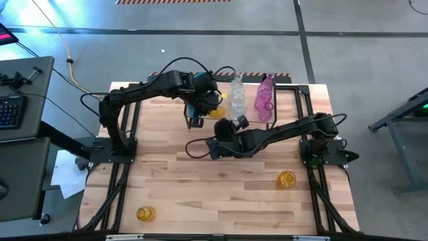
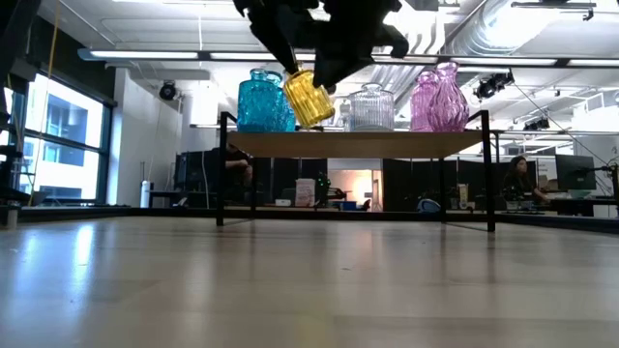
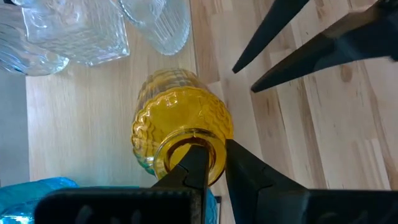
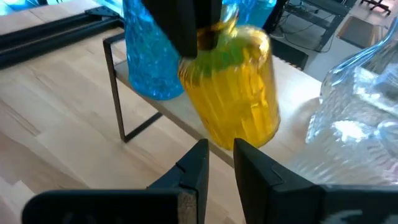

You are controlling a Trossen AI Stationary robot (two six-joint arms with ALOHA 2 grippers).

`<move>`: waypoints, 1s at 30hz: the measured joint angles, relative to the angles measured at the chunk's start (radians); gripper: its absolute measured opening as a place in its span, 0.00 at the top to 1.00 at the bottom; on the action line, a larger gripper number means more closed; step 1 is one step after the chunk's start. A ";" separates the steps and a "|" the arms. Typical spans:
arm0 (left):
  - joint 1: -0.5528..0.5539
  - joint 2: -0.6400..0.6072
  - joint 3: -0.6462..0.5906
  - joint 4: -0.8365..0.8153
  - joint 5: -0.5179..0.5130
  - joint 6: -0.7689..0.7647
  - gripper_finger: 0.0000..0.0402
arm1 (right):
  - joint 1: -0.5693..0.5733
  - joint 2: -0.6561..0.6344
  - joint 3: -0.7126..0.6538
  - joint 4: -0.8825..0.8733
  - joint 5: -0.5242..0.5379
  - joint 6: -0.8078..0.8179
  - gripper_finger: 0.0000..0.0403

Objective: Sort vases onto shelf
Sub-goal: Put the top left yellow vase on the shelf

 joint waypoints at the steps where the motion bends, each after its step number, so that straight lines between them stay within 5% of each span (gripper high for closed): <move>1: -0.001 0.000 0.000 0.001 0.001 0.000 0.93 | -0.003 0.001 -0.007 0.007 0.000 -0.010 0.86; 22: -0.004 0.031 0.005 -0.010 -0.004 -0.013 0.92 | -0.063 0.001 -0.024 0.118 -0.006 -0.159 0.86; 30: -0.004 0.039 0.095 -0.052 -0.021 -0.003 0.92 | -0.063 0.000 -0.024 0.139 -0.007 -0.158 0.86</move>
